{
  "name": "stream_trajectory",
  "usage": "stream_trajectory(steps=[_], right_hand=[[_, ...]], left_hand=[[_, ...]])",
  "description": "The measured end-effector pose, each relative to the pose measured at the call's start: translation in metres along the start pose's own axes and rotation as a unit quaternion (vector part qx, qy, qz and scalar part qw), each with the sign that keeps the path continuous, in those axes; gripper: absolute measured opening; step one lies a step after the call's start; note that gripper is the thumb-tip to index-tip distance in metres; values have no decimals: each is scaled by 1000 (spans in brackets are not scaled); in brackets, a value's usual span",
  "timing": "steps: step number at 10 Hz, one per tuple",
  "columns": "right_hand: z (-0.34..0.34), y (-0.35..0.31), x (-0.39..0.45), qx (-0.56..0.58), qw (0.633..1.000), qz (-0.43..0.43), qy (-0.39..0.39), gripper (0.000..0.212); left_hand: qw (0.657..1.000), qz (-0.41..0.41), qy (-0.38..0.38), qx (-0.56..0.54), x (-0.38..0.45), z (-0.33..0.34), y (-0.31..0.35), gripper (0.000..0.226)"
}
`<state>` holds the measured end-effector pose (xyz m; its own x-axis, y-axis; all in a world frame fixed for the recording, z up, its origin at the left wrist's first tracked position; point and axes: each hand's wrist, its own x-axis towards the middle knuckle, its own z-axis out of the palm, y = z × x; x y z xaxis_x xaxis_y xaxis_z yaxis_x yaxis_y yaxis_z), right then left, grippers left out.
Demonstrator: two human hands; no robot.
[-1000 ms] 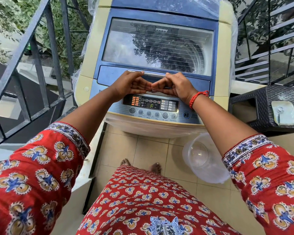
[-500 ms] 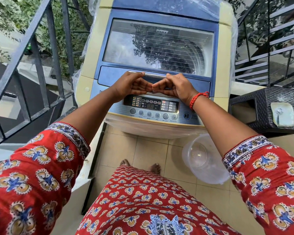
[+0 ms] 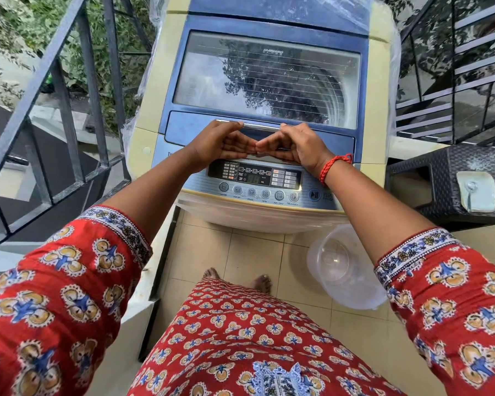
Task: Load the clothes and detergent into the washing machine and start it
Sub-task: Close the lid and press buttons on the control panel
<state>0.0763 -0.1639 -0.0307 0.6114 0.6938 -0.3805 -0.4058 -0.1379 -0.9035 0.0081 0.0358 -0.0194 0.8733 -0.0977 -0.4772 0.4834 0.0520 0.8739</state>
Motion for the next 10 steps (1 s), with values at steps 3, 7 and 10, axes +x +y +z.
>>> stream_trajectory(steps=[3,7,10], right_hand=[[-1,0,0,0,1000,2,-2,51],[1,-1,-3,-23,1000,-9,7,51],[3,0,-5,-31,999,-17,16,51]], left_hand=[[1000,3,0,3,0,0,-1,44],[1000,6,10,3,2,0,-3,44],[999,13,35,10,2,4,-5,44]])
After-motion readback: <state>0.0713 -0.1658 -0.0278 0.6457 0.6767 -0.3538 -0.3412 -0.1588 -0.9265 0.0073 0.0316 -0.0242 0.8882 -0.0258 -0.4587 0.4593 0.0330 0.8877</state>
